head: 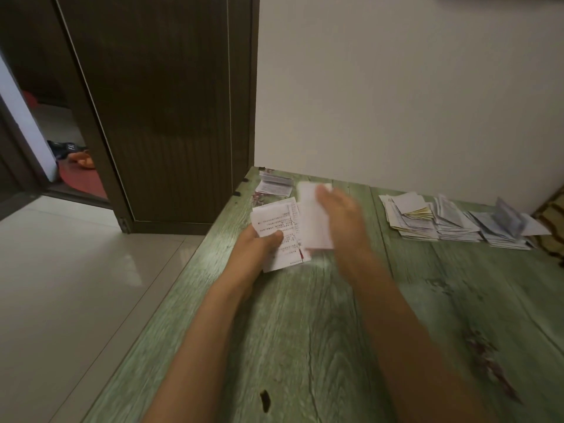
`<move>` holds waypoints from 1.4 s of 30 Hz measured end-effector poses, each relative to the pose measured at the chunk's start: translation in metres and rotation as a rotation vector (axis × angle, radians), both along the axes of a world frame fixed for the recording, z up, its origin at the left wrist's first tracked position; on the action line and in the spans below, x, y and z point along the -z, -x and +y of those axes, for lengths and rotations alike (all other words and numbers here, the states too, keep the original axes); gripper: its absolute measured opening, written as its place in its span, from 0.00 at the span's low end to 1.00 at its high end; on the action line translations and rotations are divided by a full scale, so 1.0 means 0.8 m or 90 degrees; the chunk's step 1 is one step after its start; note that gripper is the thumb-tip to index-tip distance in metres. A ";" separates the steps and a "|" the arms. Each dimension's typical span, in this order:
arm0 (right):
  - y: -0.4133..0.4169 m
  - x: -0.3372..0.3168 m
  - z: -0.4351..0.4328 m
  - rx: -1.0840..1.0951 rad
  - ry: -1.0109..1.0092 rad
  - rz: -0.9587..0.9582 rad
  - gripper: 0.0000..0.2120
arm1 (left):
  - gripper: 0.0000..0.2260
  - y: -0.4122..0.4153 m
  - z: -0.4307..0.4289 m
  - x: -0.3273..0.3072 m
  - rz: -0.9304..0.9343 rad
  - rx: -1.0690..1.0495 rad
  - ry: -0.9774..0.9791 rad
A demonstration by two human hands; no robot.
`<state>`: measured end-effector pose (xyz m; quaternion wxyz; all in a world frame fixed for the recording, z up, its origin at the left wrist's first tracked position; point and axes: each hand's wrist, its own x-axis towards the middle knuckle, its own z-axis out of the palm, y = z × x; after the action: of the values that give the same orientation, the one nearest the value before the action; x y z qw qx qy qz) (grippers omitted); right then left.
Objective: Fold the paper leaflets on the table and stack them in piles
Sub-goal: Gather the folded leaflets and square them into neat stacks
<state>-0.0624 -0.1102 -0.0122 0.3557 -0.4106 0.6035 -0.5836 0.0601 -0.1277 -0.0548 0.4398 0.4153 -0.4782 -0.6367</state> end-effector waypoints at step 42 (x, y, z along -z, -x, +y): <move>0.003 0.007 -0.121 0.179 0.116 0.333 0.14 | 0.15 -0.008 -0.025 0.024 0.032 -0.236 -0.012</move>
<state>-0.0645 -0.2074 -0.0175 0.0657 -0.4897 0.6706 -0.5534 0.0663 -0.1480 -0.0742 0.5576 0.4846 -0.3765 -0.5590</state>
